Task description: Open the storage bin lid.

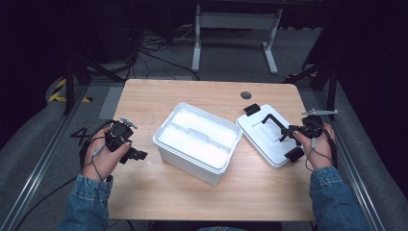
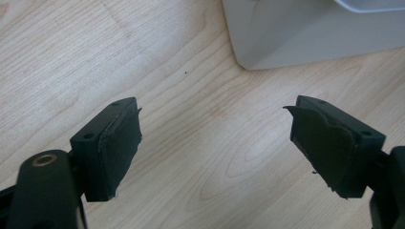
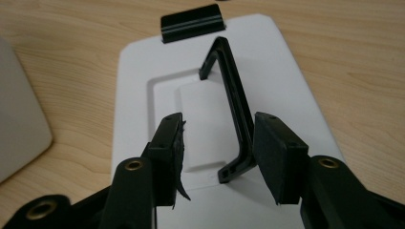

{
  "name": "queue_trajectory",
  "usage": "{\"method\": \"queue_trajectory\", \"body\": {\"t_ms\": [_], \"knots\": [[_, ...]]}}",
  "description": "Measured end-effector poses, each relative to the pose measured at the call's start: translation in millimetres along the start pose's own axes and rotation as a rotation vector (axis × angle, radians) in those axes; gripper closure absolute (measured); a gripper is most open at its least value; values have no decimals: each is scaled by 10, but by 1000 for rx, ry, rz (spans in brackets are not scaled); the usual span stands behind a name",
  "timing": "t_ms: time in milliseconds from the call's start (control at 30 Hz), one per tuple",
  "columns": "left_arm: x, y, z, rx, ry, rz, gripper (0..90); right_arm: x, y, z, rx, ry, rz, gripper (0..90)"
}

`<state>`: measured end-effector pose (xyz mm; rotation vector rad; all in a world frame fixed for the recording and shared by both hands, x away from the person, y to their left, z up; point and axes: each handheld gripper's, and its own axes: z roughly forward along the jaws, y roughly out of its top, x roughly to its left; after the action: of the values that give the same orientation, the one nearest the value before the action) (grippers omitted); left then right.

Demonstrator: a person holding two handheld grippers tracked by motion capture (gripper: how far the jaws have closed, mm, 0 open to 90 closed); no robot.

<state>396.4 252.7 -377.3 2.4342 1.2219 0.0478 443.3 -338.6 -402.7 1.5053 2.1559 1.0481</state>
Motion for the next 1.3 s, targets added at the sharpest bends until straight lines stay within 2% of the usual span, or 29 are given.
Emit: {"method": "queue_trajectory", "body": {"t_ms": [100,133,233,300,367,533,733,800,900,967,1033,1300], "knots": [[-6,-27,-13,-1,1,-7,185,125,23,-131,-32,30,-25,545],[-6,-40,-16,-1,5,-5,185,125,23,-131,-32,30,-25,545],[-1,-78,-21,5,8,-15,185,289,48,-286,-56,57,-70,540],[-1,-80,-24,6,6,-10,185,316,49,-309,-61,65,-80,538],[-15,-75,-21,4,0,-12,185,430,41,-391,-75,90,-103,535],[-15,-75,-11,10,2,-6,185,566,5,-465,-69,120,-127,530],[-5,-67,-13,14,6,8,185,706,-82,-531,-56,204,-178,517],[-12,-58,-4,15,-7,0,185,755,-123,-549,-56,223,-182,515],[-9,-50,4,19,-6,4,185,843,-184,-581,-68,222,-186,512],[-9,-50,1,16,-6,3,185,912,-203,-583,-40,237,-204,507],[-6,-53,-7,13,-8,1,185,981,-225,-605,-36,257,-204,505],[-2,-61,-29,8,-6,0,185,1122,-274,-607,2,260,-230,503]]}}
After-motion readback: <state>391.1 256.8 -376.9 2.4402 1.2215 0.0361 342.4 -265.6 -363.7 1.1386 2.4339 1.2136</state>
